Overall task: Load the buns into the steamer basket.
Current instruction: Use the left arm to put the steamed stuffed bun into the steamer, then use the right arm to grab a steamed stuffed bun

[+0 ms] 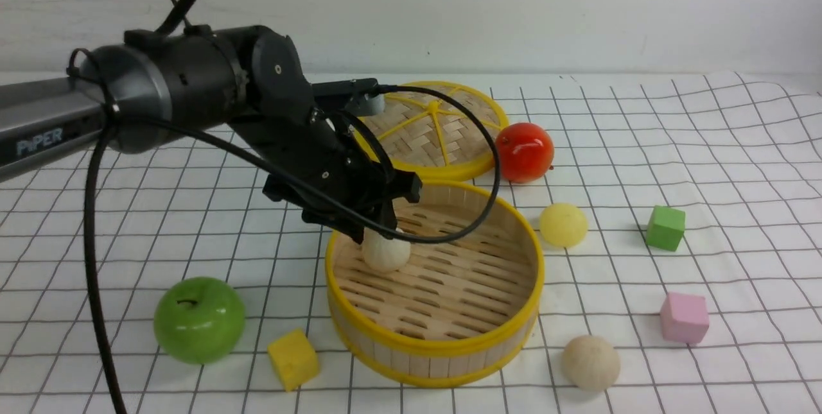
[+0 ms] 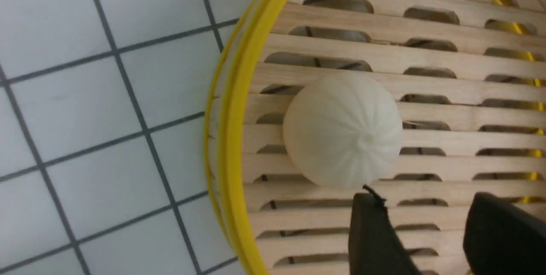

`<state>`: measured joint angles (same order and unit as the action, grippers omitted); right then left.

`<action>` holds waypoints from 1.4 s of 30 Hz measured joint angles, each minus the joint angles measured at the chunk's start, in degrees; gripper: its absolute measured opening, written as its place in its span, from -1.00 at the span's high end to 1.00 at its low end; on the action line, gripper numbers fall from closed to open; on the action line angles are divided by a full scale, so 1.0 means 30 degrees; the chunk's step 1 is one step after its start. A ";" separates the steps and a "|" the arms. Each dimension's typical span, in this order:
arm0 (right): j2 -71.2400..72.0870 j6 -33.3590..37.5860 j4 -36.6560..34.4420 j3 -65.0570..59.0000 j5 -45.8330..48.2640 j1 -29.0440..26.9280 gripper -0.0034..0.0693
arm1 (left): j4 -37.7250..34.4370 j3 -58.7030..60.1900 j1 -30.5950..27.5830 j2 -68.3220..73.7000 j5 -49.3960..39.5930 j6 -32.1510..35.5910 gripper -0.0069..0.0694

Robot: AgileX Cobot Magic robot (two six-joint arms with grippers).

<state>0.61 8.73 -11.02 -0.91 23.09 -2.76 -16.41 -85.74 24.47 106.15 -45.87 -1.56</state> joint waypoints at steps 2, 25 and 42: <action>0.0000 0.0000 0.0000 0.0000 0.0000 0.0000 0.24 | 0.0271 0.0000 0.0002 -0.1345 -0.0573 -0.0165 0.01; 0.0000 0.0000 0.0000 0.0000 0.0000 0.0000 0.24 | 0.1238 1.0195 0.0019 -2.1677 -0.1216 -0.1068 0.85; 0.0000 0.0000 0.0000 0.0000 0.0000 0.0000 0.24 | 0.2405 1.3932 0.0019 -2.4568 0.0448 -0.0993 0.85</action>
<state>0.61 8.73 -11.02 -0.91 23.09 -2.76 -9.20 -43.94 24.52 32.44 -44.52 -4.54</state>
